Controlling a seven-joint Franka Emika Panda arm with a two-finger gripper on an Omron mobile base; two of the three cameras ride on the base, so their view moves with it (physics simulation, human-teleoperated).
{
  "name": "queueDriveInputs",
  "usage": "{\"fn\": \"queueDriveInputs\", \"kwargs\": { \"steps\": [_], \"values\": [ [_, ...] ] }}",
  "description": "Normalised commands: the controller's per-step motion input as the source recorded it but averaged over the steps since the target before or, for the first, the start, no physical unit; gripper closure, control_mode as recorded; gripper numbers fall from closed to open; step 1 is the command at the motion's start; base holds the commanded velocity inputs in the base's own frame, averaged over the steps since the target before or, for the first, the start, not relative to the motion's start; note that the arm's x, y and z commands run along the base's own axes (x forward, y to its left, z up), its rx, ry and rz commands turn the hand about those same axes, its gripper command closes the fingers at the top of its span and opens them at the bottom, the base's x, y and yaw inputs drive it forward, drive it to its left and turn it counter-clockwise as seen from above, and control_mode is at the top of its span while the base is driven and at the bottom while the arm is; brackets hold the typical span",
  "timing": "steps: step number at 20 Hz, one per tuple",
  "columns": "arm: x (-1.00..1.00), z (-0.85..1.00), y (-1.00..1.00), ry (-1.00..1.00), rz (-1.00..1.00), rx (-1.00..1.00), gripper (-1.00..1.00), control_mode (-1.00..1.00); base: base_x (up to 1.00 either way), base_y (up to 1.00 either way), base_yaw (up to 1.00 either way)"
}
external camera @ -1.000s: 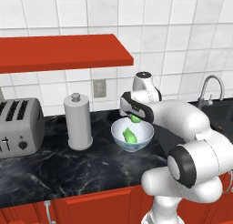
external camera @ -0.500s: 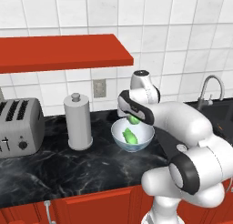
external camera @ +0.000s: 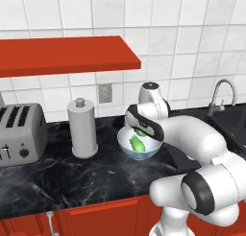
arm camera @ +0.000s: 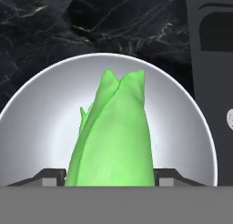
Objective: Pick the corns from the cabinet and place them in one bowl. Pick the carrot from the sink and place it in the other bowl.
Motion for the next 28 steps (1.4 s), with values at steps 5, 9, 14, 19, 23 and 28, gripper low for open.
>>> {"fn": "queueDriveInputs", "kwargs": {
  "steps": [5, 9, 14, 19, 23, 28],
  "values": [
    [0.00, -0.20, 0.00, 0.00, 0.00, 0.00, 1.00, -1.00, 0.00, 0.00, 0.00],
    [0.00, -0.29, 0.00, 0.00, 0.00, 0.00, 1.00, -1.00, 0.00, 0.00, 0.00],
    [0.00, -0.26, 0.00, -0.01, 0.00, 0.00, 1.00, -1.00, 0.00, 0.00, 0.00],
    [0.00, -0.09, 0.00, 0.00, 0.00, 0.00, 1.00, -1.00, 0.00, 0.00, 0.00],
    [0.00, 0.00, 0.00, 0.00, 0.00, 0.00, -1.00, -1.00, 0.00, 0.00, 0.00],
    [0.00, 0.00, 0.00, 0.00, 0.00, 0.00, -1.00, -1.00, 0.00, 0.00, 0.00]
  ]
}}
